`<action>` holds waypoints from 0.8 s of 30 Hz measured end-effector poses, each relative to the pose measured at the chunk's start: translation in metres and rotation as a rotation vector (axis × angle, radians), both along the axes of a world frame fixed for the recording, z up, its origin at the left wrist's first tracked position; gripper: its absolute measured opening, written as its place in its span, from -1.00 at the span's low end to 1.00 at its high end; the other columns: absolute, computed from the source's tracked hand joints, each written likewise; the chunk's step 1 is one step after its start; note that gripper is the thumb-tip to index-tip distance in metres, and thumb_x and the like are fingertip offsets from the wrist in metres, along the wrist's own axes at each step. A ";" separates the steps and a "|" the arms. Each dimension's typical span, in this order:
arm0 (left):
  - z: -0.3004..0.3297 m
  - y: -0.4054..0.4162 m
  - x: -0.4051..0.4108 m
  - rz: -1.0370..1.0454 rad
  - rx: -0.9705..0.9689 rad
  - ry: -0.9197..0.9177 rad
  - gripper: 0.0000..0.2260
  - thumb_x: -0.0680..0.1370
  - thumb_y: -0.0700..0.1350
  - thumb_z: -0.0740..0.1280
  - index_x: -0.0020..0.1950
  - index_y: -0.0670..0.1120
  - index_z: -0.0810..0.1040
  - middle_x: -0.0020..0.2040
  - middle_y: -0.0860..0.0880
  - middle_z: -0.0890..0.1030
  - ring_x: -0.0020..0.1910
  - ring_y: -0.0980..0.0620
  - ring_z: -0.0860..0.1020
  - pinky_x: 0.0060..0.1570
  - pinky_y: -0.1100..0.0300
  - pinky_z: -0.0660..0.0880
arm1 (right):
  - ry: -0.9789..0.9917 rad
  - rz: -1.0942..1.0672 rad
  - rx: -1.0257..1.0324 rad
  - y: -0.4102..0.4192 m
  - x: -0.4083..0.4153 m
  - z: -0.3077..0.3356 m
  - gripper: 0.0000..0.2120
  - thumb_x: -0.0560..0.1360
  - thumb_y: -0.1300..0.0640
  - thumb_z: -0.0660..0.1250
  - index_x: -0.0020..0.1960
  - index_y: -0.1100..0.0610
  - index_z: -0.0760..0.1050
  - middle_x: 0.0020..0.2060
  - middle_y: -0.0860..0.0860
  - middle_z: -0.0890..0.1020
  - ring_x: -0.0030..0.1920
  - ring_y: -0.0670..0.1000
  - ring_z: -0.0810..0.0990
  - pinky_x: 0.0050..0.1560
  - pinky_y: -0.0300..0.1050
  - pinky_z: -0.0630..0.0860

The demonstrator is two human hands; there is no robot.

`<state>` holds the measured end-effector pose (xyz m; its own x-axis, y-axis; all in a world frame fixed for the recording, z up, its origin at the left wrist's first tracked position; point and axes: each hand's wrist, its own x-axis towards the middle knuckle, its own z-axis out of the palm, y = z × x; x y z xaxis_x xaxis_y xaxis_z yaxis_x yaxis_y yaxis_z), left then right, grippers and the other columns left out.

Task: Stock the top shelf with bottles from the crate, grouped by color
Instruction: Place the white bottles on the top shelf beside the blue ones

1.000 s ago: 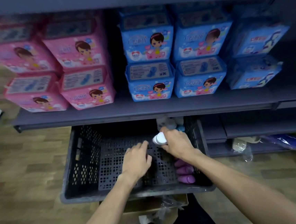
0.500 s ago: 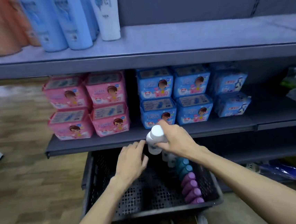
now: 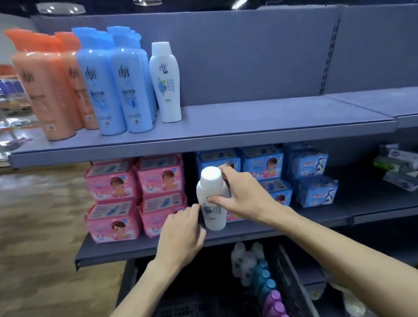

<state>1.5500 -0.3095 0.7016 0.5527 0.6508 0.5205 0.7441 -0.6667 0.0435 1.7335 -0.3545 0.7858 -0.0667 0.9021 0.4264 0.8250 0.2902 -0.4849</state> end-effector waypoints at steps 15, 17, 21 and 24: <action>0.181 0.040 0.006 0.026 0.388 -0.109 -0.70 0.37 -0.12 0.38 0.08 -0.10 0.47 -0.28 -0.02 0.54 -0.30 -0.10 0.50 -0.42 0.12 0.34 | 0.032 0.159 0.254 0.034 0.015 0.190 -0.53 0.46 -0.02 0.48 0.27 0.12 0.43 0.02 -0.03 0.68 -0.02 -0.07 0.66 0.05 -0.03 0.60; 0.194 0.047 0.003 0.034 0.404 -0.108 -0.71 0.41 -0.11 0.36 0.10 -0.10 0.47 -0.26 0.00 0.54 -0.30 -0.07 0.50 -0.44 0.13 0.33 | 0.041 0.168 0.270 0.042 0.014 0.203 -0.52 0.46 -0.03 0.48 0.27 0.12 0.43 0.03 -0.03 0.67 -0.01 -0.07 0.66 0.04 -0.05 0.62; 0.204 0.057 0.000 0.047 0.390 -0.087 -0.71 0.43 -0.09 0.35 0.13 -0.09 0.47 -0.22 0.00 0.55 -0.25 -0.07 0.53 -0.44 0.16 0.32 | 0.070 0.137 0.246 0.062 0.010 0.203 -0.54 0.47 -0.05 0.46 0.26 0.11 0.43 0.04 -0.03 0.67 0.00 -0.06 0.65 0.02 -0.04 0.62; 0.204 0.061 0.000 0.063 0.269 -0.125 -0.68 0.51 0.00 0.27 0.24 -0.04 0.42 -0.08 0.02 0.56 -0.10 -0.05 0.53 -0.32 0.09 0.44 | 0.200 0.075 0.262 0.074 0.002 0.189 -0.59 0.48 -0.05 0.45 0.23 0.10 0.45 0.03 -0.07 0.64 -0.06 -0.13 0.61 -0.09 -0.19 0.56</action>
<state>1.5503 -0.2482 0.9059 0.4364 0.5117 0.7401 0.7845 -0.6191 -0.0346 1.7350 -0.2808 0.9746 -0.0202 0.7559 0.6544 0.6932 0.4823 -0.5356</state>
